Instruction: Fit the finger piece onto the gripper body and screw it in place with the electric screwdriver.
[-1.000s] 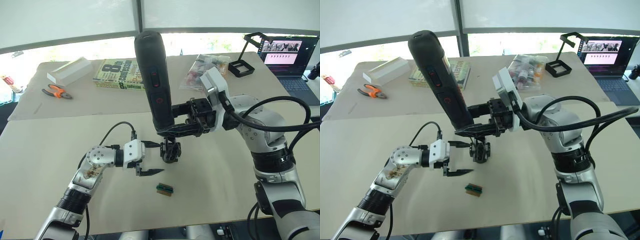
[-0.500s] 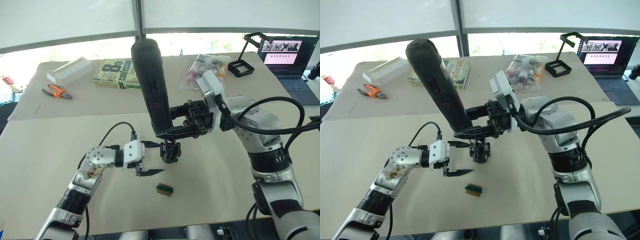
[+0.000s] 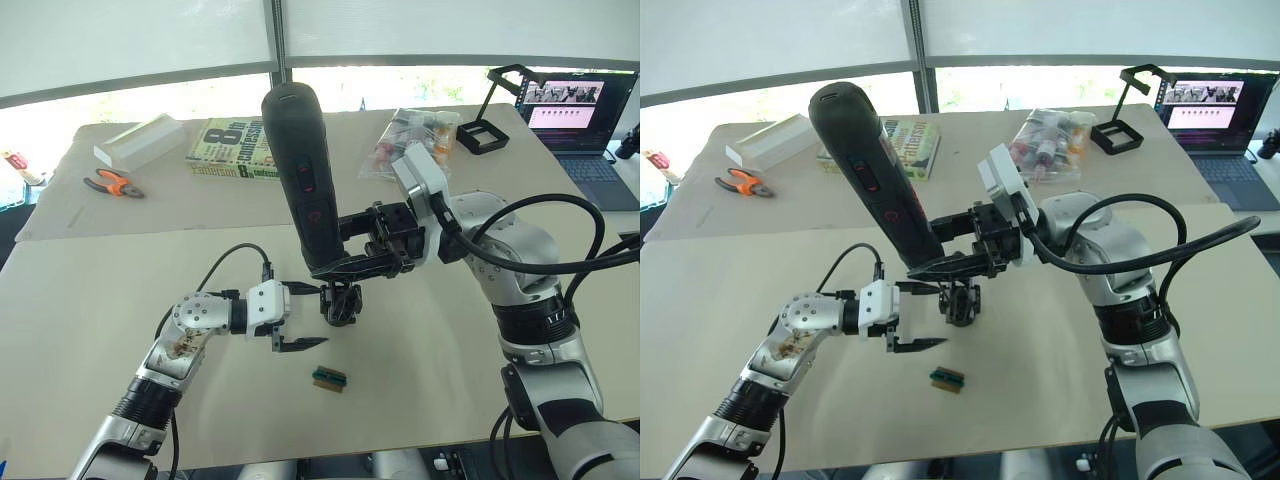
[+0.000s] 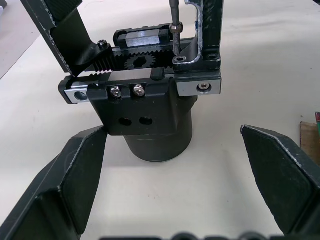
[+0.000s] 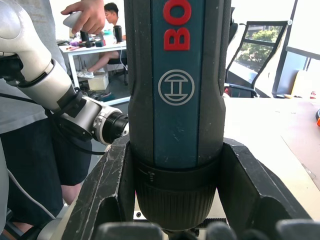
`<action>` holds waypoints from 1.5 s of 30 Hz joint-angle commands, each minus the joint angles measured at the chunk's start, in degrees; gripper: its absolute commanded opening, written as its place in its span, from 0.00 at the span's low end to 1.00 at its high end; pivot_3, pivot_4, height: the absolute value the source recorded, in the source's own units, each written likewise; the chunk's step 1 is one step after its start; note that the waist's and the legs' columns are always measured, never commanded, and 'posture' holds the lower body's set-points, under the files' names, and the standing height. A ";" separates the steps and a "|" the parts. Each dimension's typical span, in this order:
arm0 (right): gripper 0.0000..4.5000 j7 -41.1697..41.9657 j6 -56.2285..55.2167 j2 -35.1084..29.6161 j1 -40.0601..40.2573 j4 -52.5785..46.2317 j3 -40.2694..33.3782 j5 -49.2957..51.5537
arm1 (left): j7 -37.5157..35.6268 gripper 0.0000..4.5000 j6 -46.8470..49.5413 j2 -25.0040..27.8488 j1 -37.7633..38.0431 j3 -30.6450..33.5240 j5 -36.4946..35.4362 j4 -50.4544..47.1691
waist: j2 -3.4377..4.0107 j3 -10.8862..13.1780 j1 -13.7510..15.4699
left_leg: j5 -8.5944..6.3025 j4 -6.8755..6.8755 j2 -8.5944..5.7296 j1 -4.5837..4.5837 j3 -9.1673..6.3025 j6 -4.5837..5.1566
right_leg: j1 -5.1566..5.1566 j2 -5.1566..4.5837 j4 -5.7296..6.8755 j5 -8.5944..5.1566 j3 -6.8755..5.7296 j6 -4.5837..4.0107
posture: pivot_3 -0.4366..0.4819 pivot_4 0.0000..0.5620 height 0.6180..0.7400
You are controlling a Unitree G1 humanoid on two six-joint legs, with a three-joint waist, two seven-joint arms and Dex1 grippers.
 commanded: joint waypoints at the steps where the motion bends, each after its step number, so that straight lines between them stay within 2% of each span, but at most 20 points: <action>1: 0.42 0.03 -0.10 -0.18 -1.11 -2.23 -1.21 1.49 | 0.14 1.00 -0.47 0.14 -0.37 0.11 -0.30 -2.12 | 0.00 0.00 0.00 | 0.00 0.00 0.00 0.00 0.00 0.00 | 0.00 0.00 0.00 0.00 0.00 0.00 | 0.48 0.27 1.00; 45: 0.42 1.39 -3.03 -0.14 -0.85 -0.53 0.18 -0.74 | 1.36 1.00 0.02 0.28 0.05 0.10 -0.19 -3.50 | 0.00 0.00 0.02 | 0.00 0.01 0.00 0.00 0.00 0.00 | 0.00 0.00 0.00 0.00 0.00 0.00 | 0.48 0.27 1.00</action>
